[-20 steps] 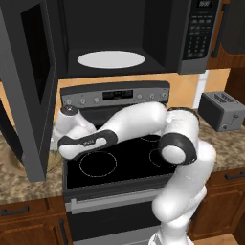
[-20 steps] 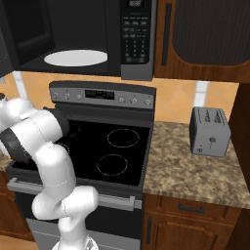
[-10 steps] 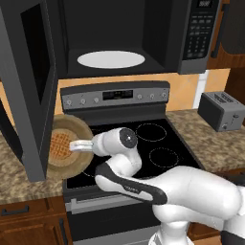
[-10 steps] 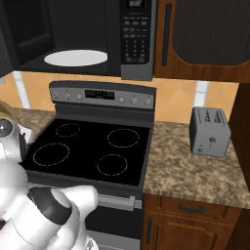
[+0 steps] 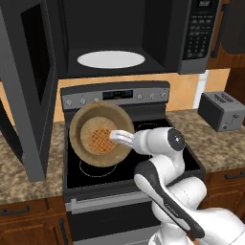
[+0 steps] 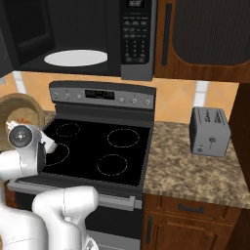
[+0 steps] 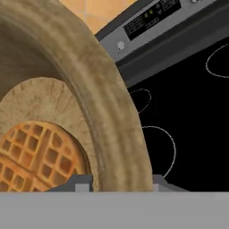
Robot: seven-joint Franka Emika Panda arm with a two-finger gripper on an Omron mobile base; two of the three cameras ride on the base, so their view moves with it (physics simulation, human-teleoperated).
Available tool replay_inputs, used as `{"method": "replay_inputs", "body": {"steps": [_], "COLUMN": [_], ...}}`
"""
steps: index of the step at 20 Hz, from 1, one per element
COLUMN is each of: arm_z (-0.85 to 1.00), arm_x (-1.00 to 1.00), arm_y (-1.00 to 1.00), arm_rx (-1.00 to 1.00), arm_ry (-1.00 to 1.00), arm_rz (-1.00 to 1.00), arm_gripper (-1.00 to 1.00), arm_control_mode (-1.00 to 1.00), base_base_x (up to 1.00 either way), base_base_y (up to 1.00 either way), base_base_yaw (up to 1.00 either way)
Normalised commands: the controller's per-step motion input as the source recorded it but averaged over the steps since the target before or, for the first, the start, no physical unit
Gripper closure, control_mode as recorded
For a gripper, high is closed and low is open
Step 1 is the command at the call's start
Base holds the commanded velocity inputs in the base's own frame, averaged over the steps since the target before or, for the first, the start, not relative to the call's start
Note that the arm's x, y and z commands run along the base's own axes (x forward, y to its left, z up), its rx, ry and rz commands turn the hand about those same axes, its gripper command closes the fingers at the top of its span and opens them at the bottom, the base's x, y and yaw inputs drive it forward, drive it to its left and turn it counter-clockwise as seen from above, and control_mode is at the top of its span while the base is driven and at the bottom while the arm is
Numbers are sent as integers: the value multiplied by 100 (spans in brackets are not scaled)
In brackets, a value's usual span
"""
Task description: Open the microwave, place the bowl with waffle inside the microwave, then close the microwave door and turn it on.
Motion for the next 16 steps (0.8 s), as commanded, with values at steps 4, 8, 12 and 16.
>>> {"method": "replay_inputs", "body": {"steps": [4, 8, 12, 16], "arm_z": [99, 94, 99, 100], "arm_x": [-61, -72, -99, -51], "arm_y": [-100, -97, -52, 0], "arm_rx": [0, 0, 3, 0], "arm_ry": [51, 48, 19, -34], "arm_rz": [-30, -29, -22, -17], "arm_gripper": [100, 100, 100, 100], "arm_control_mode": [-100, -100, -100, -100], "base_base_x": [0, 0, 0, 0], "base_base_y": [0, 0, 0, 0], "base_base_yaw": [0, 0, 0, 0]}}
